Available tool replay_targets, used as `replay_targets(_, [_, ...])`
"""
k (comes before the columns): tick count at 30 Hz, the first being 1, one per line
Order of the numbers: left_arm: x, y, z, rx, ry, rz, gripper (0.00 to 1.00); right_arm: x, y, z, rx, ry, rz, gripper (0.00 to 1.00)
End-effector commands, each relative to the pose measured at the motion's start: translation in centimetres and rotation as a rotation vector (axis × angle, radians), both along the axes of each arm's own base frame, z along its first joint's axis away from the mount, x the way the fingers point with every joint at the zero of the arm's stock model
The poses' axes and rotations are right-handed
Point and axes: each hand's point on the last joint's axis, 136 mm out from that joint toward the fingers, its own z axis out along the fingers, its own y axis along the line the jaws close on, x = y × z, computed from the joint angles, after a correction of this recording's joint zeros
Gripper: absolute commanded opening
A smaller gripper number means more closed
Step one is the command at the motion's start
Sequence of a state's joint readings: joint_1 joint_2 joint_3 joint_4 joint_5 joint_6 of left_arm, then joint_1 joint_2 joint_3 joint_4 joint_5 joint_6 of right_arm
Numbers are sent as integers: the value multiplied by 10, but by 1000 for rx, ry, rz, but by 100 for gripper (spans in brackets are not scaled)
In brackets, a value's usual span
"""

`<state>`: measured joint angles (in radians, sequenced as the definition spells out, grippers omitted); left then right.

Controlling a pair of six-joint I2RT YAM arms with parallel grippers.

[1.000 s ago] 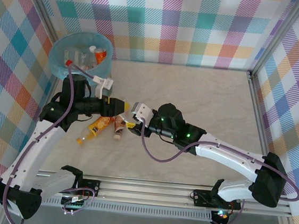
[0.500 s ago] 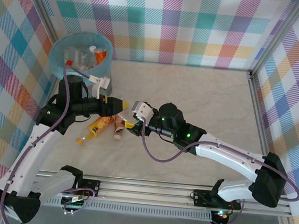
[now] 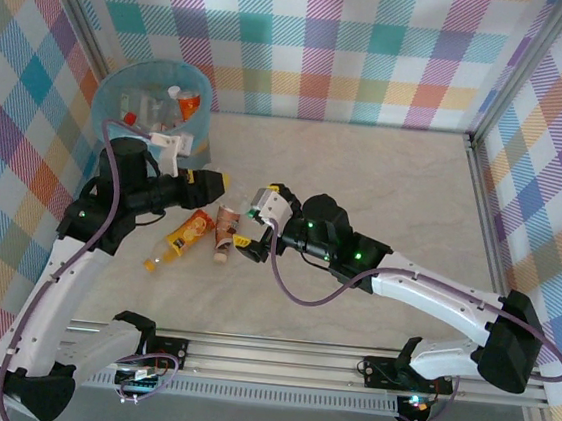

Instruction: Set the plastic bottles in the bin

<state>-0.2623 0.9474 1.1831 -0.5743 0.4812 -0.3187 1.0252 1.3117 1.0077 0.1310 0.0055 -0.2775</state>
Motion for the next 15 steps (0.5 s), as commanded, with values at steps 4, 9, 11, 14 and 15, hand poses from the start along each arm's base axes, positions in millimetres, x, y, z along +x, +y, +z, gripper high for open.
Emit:
replay_targets(4, [9, 21, 11, 45, -35, 134, 0, 2, -2, 11, 31, -15, -21, 100])
replay_targets(9, [12, 25, 15, 60, -36, 160, 0, 3, -1, 8, 19, 0, -27, 100])
replay_targets(11, [13, 27, 19, 64, -48, 173, 0, 5, 2, 5, 7, 10, -28, 100])
replay_targets(14, [16, 34, 32, 83, -87, 209, 0, 6, 7, 4, -5, 27, -25, 100])
replay_targets(15, [18, 38, 39, 95, -107, 226, 0, 7, 9, 5, -1, 32, -23, 100])
